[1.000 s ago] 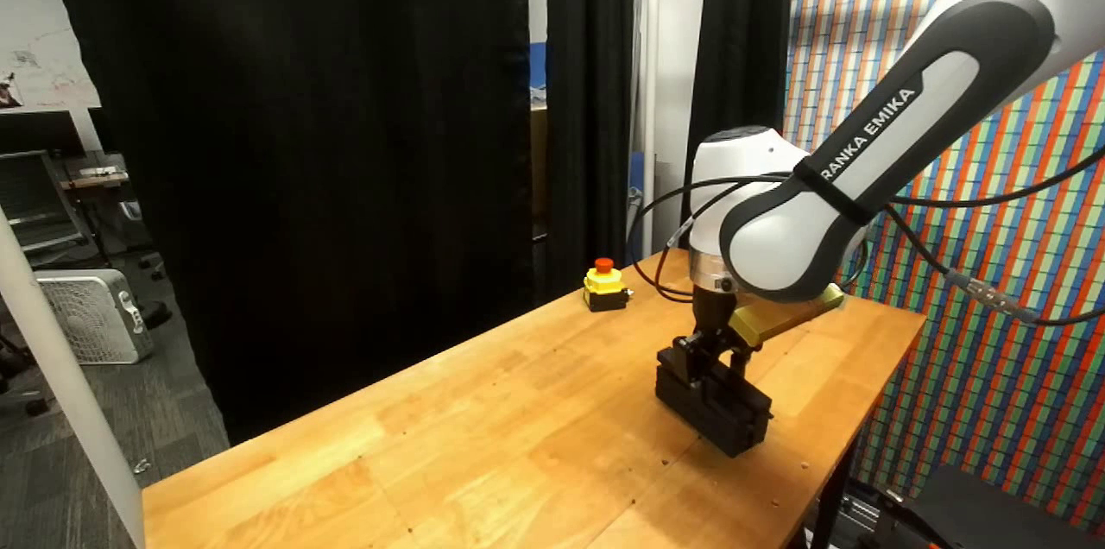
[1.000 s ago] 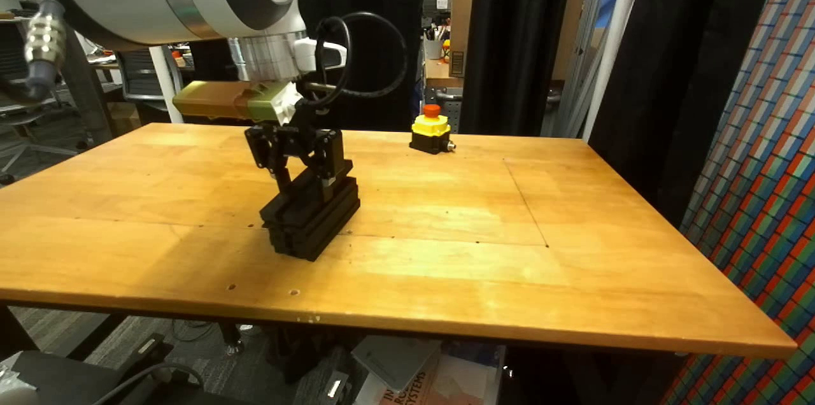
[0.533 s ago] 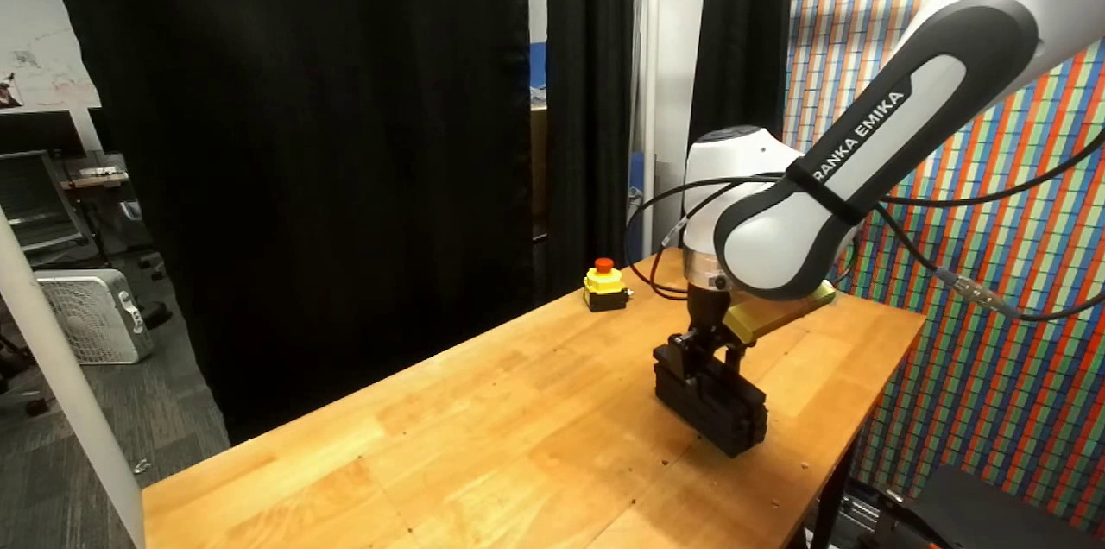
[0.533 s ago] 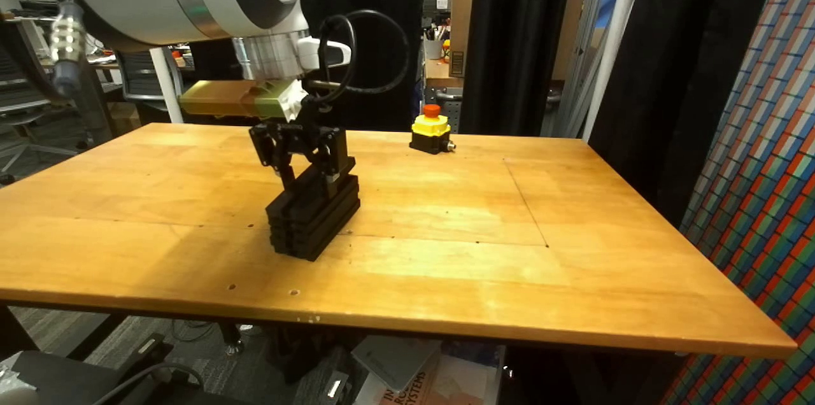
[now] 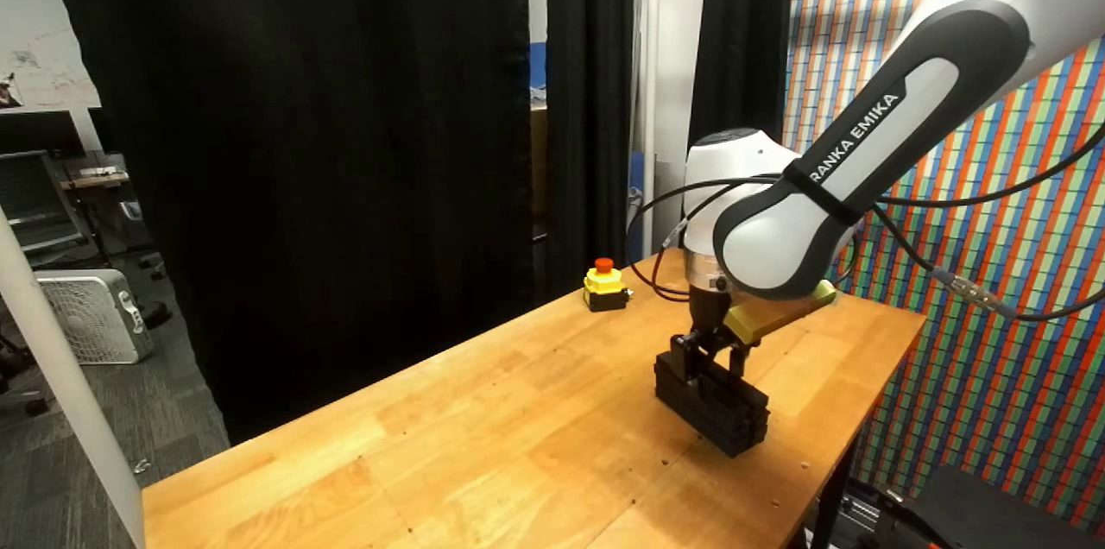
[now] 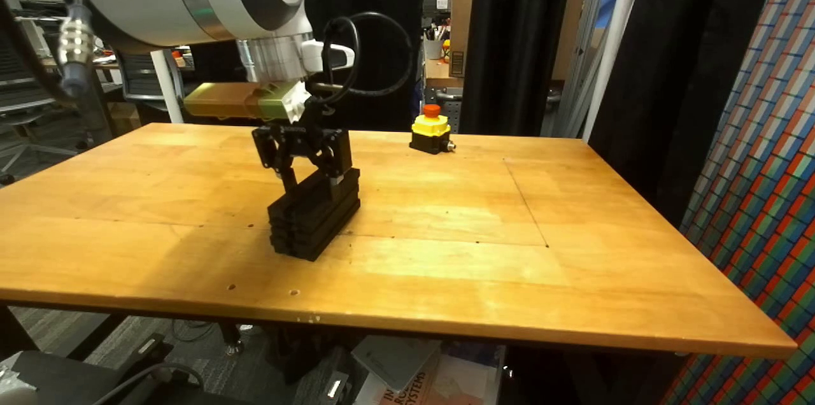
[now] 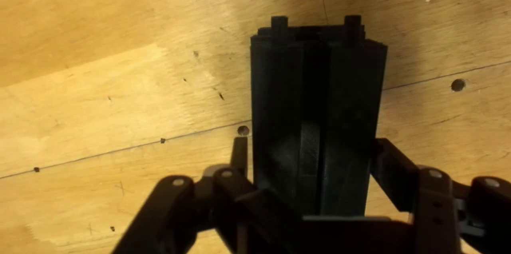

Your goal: Arrange the black objects together on the table

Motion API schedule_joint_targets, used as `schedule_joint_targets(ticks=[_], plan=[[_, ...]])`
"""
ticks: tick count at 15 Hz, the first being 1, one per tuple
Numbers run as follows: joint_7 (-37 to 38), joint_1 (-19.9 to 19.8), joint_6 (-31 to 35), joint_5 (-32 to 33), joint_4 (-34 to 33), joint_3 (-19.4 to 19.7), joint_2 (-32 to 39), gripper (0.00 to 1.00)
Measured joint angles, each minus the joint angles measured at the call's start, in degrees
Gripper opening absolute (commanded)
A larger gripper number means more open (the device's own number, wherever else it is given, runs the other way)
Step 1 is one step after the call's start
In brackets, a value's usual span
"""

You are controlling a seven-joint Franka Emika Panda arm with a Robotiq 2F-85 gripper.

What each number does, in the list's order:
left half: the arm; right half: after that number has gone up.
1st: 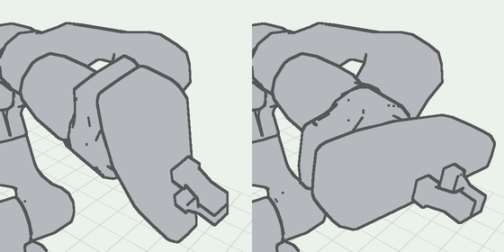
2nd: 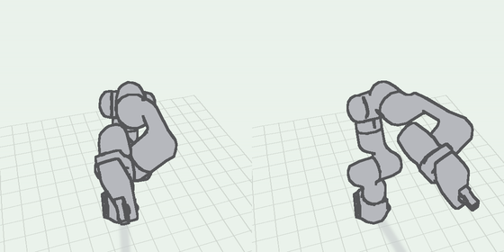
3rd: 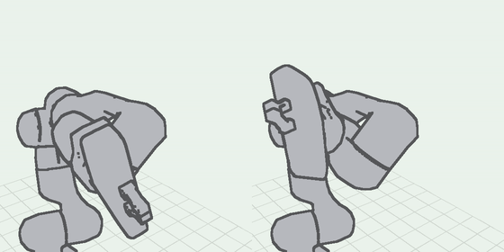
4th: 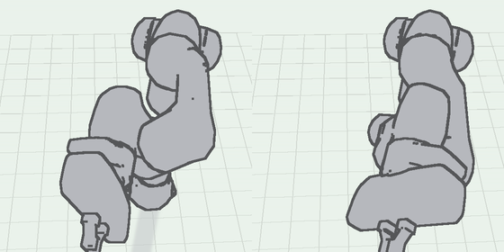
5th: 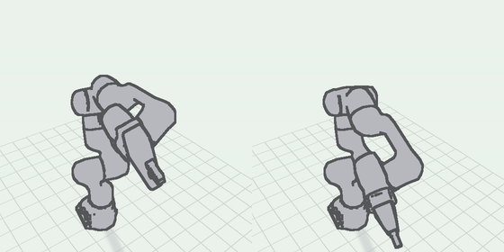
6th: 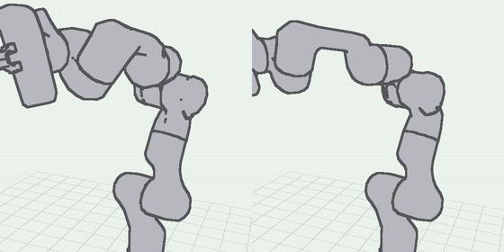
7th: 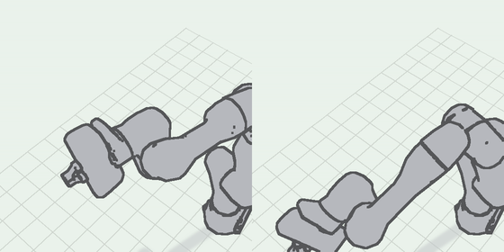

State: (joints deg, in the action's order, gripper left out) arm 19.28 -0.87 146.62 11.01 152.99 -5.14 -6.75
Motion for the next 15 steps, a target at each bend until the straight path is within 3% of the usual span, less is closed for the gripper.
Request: schedule_joint_targets(ticks=[10, 15], plan=[[-0.1, 0.1, -2.0, 0.0, -0.3, 0.5, 0.6, 1.0], [-1.0, 1.9, -9.3, -2.1, 1.1, -0.1, -5.7, 1.0]])
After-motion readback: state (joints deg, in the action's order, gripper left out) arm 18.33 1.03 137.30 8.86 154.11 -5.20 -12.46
